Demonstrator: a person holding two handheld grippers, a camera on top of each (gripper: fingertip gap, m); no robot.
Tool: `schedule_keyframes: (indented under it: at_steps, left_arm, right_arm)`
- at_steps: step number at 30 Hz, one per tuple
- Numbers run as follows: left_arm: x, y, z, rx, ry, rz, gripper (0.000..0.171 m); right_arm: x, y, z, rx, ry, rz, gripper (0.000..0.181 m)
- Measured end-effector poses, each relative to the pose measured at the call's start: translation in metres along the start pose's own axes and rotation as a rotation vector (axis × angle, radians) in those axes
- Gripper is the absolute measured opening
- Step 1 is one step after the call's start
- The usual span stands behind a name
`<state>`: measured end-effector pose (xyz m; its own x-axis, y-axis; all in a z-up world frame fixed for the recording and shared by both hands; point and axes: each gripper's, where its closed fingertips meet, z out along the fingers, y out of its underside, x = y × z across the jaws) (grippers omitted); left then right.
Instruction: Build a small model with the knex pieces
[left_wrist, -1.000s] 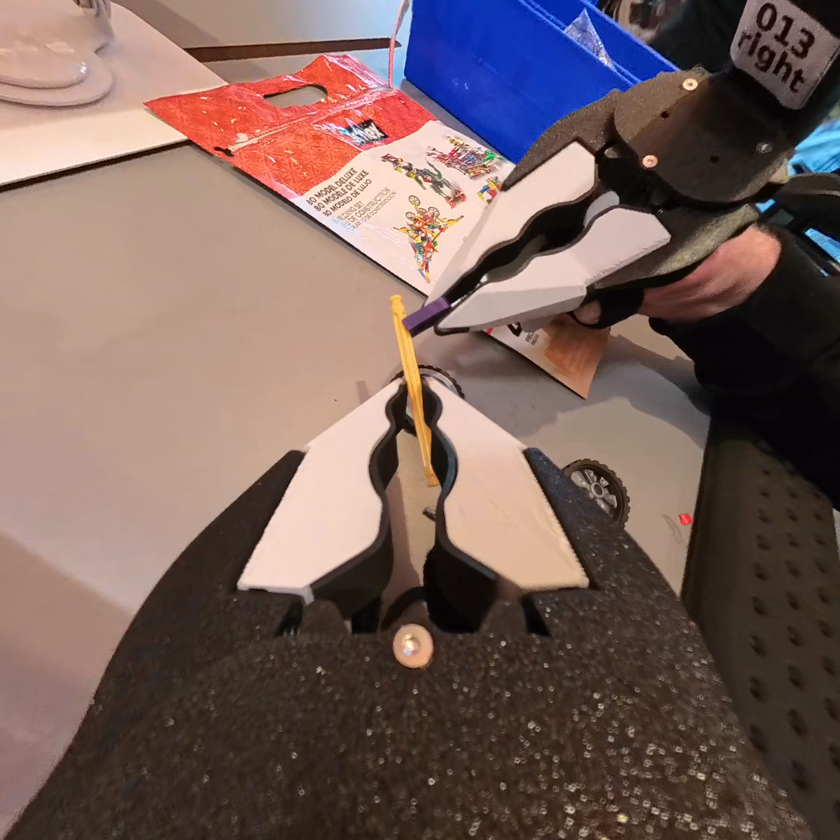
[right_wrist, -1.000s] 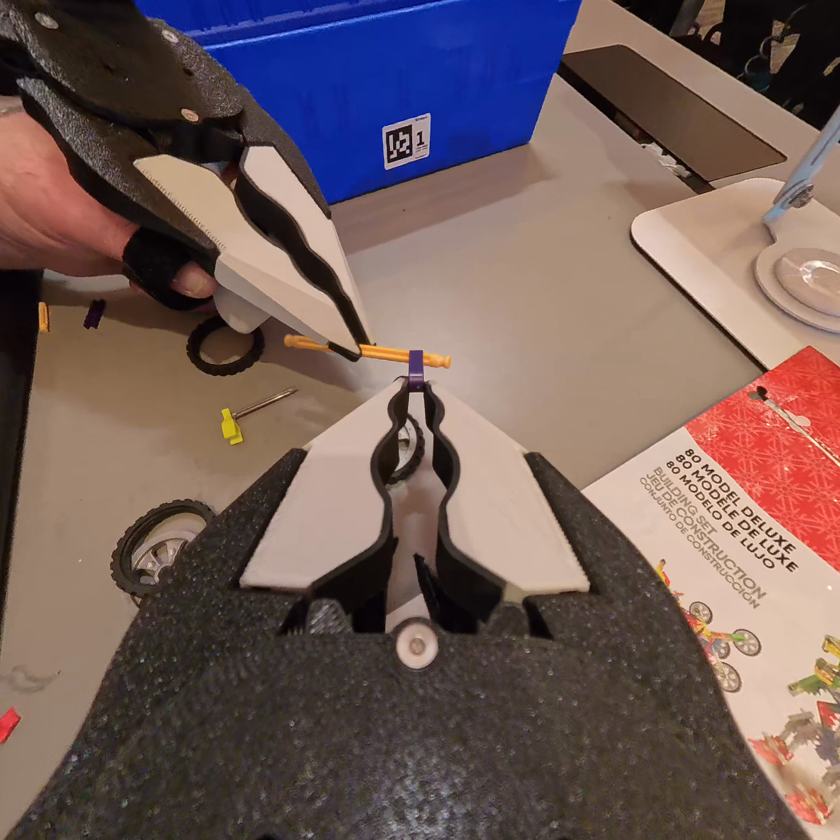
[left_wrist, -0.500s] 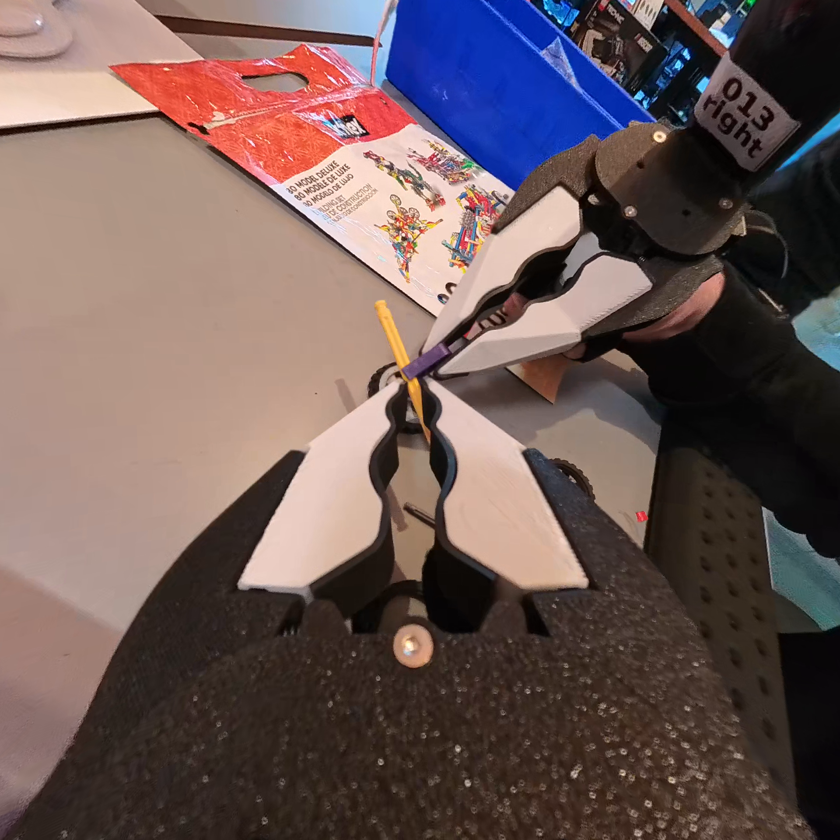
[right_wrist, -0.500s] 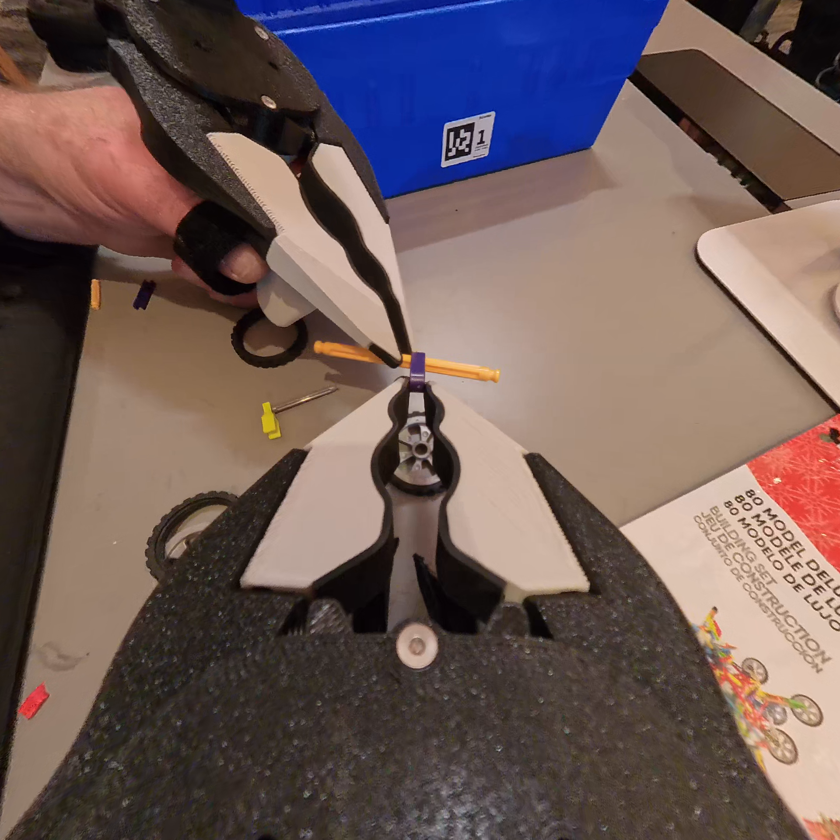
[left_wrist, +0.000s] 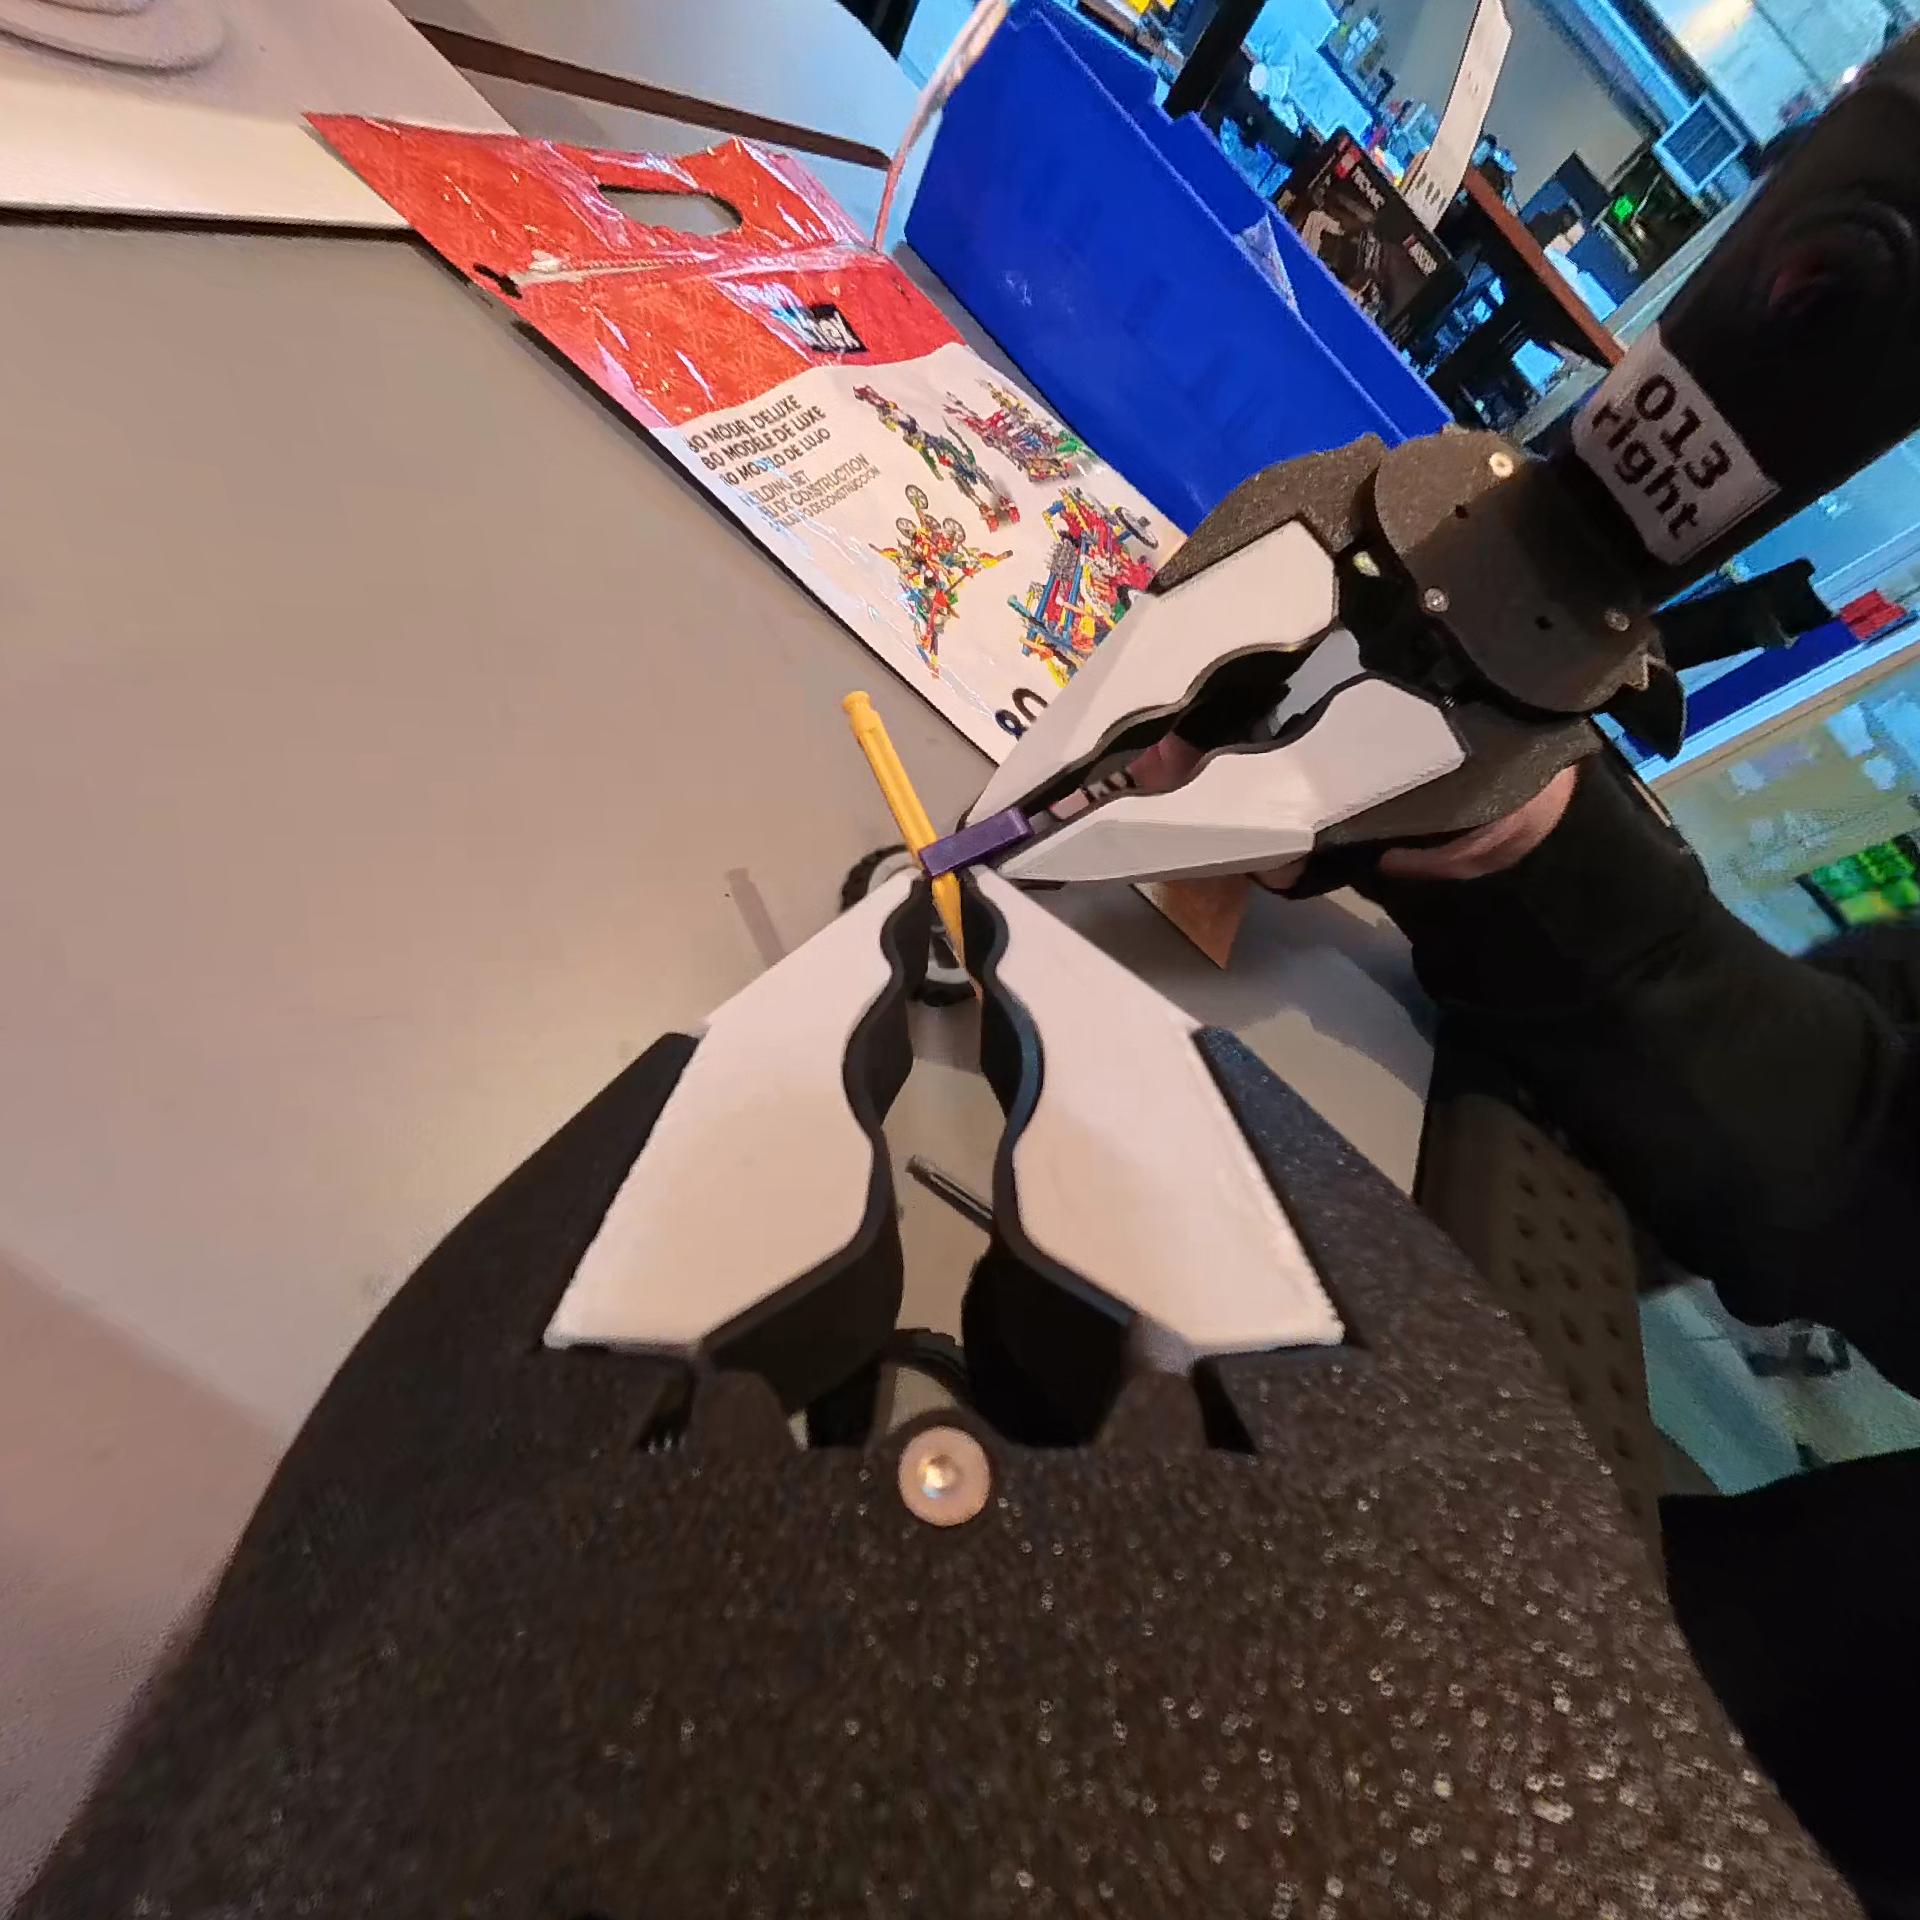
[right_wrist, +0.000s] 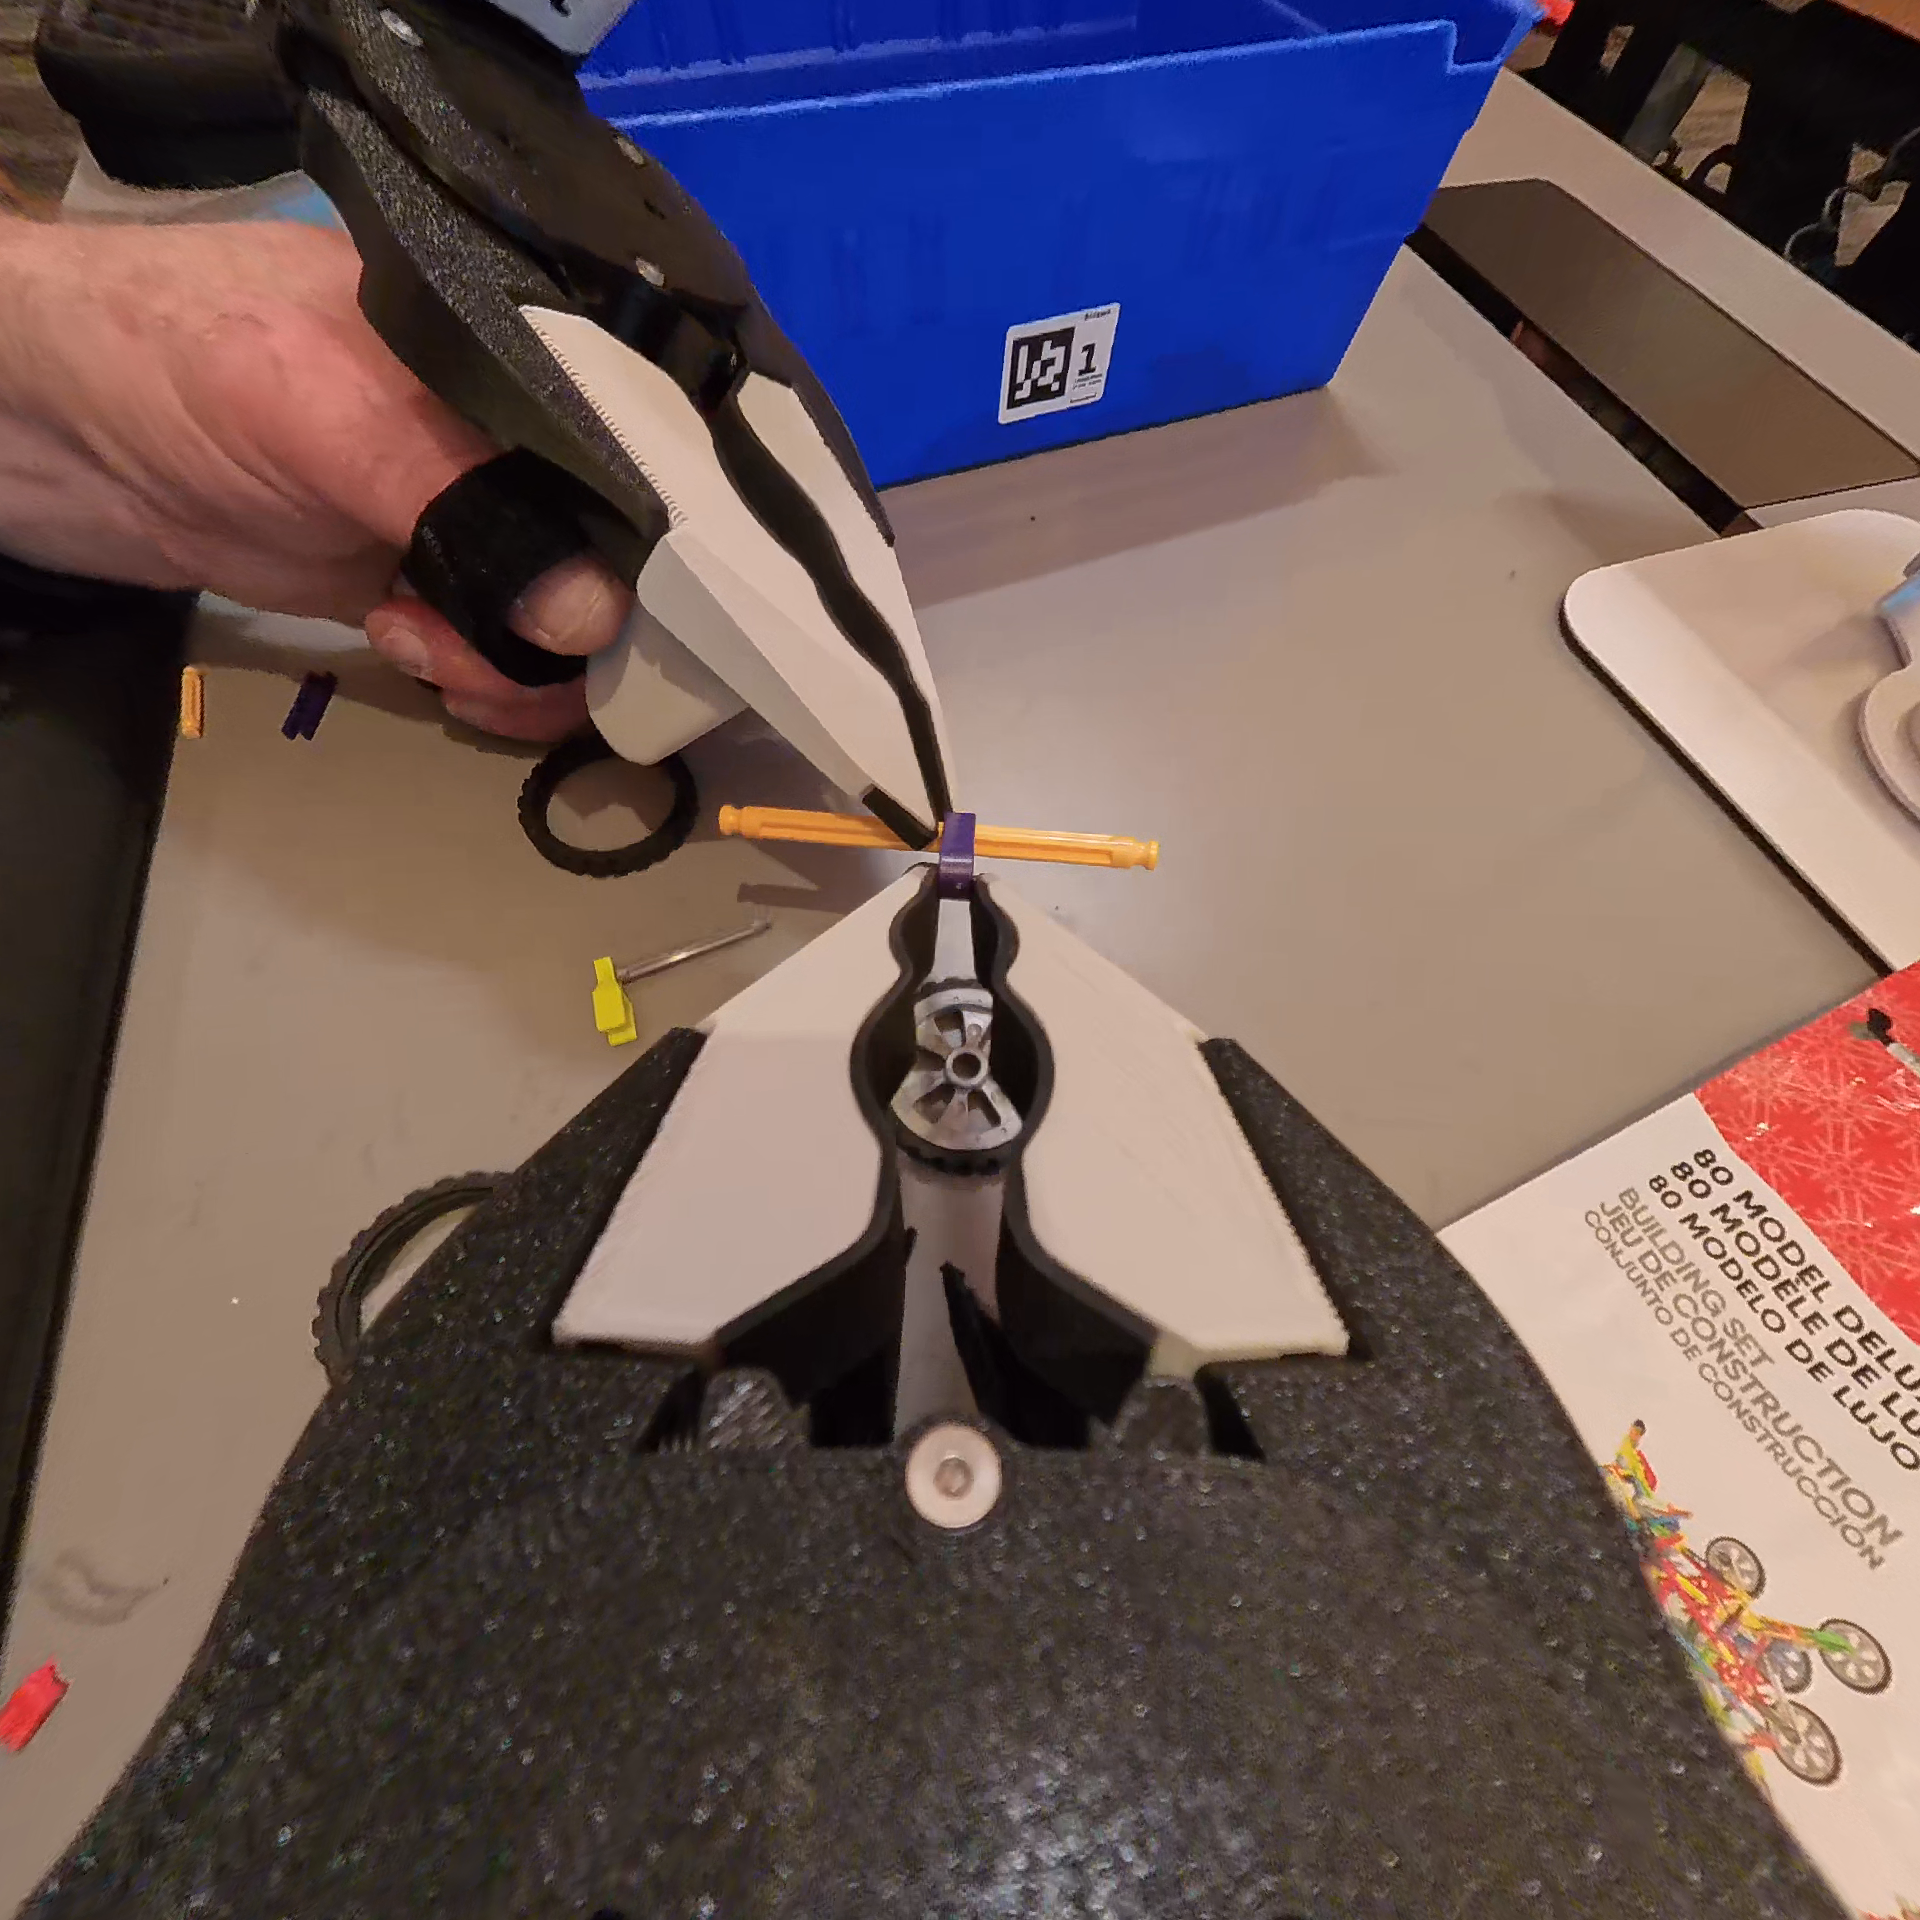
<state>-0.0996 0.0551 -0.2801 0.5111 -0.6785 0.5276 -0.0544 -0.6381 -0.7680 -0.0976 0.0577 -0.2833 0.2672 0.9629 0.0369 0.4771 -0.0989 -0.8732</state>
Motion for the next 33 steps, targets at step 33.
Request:
schedule_keyframes:
  at_steps: [33]
  left_arm:
    - [-0.014,-0.015,-0.005,0.106,-0.123,0.03,0.002]
  right_arm:
    - [0.013,-0.012,0.011,0.008,0.228,-0.017,0.003]
